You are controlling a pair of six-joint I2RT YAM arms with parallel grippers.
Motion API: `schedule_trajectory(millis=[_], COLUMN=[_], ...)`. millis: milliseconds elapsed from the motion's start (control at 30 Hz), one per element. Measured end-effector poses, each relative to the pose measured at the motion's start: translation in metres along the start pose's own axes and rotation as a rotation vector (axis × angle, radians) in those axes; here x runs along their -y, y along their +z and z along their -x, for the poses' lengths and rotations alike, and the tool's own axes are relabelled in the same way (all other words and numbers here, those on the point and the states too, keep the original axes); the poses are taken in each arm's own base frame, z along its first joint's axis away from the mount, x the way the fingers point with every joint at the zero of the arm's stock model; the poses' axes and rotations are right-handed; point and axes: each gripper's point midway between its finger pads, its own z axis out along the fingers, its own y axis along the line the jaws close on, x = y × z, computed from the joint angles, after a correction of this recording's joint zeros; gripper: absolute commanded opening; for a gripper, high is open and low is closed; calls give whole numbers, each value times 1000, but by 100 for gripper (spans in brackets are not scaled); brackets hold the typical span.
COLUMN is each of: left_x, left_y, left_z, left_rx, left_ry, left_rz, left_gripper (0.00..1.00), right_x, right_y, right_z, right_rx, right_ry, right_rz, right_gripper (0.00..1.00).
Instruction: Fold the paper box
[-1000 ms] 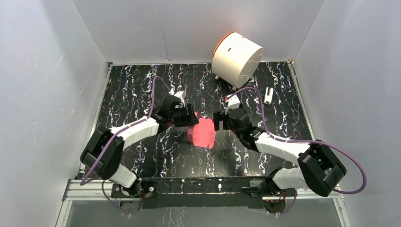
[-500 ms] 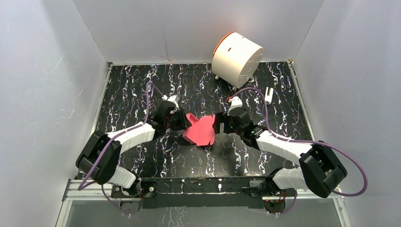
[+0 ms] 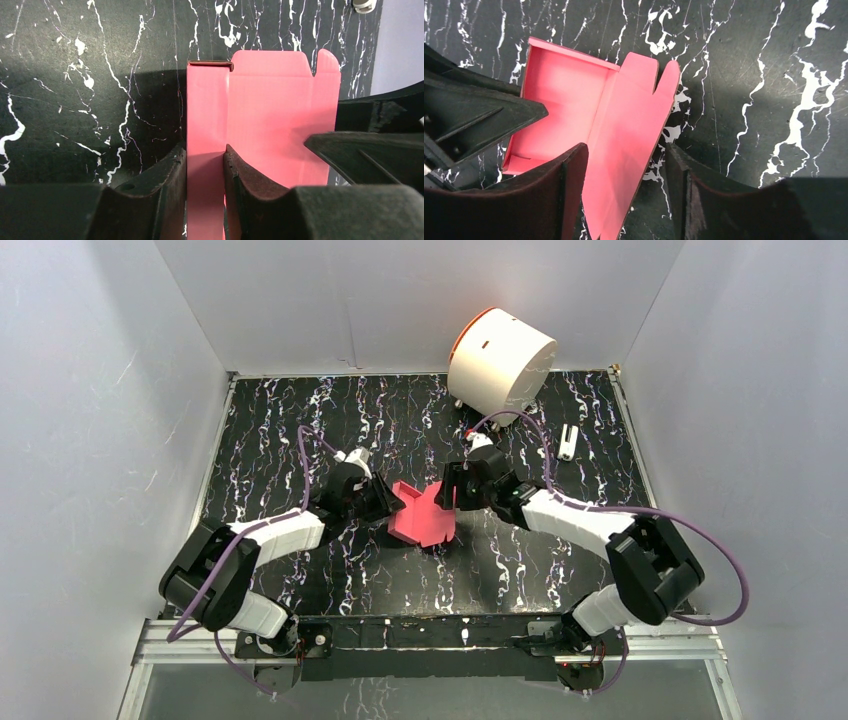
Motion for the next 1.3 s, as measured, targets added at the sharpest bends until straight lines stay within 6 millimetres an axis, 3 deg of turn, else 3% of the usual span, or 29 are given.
schedule_trajectory(millis=[100, 233, 400, 500, 600, 833, 1133, 1300], left_x=[0, 0, -4, -6, -1, 14, -10, -5], left_y=[0, 1, 0, -7, -22, -55, -56, -58], left_z=[-1, -2, -2, 2, 19, 61, 96, 108], left_rx=[8, 15, 16, 35, 102, 286, 381, 408], left_ry=[-17, -31, -17, 15, 78, 229, 256, 330], left_rz=[-12, -19, -7, 11, 11, -11, -9, -68], left_gripper=[30, 44, 60, 65, 68, 72, 73, 74], right_x=[3, 4, -15, -23, -26, -33, -42, -46], right_y=[6, 8, 6, 3, 2, 12, 17, 21], right_z=[-7, -12, 11, 27, 36, 42, 28, 25], right_rx=[-49, -100, -99, -95, -112, -208, -352, -392], right_ry=[-3, -23, -103, -197, -314, -584, -848, -942], right_rz=[-21, -31, 16, 34, 49, 133, 314, 358], right_gripper=[40, 18, 5, 3, 1, 0, 3, 10])
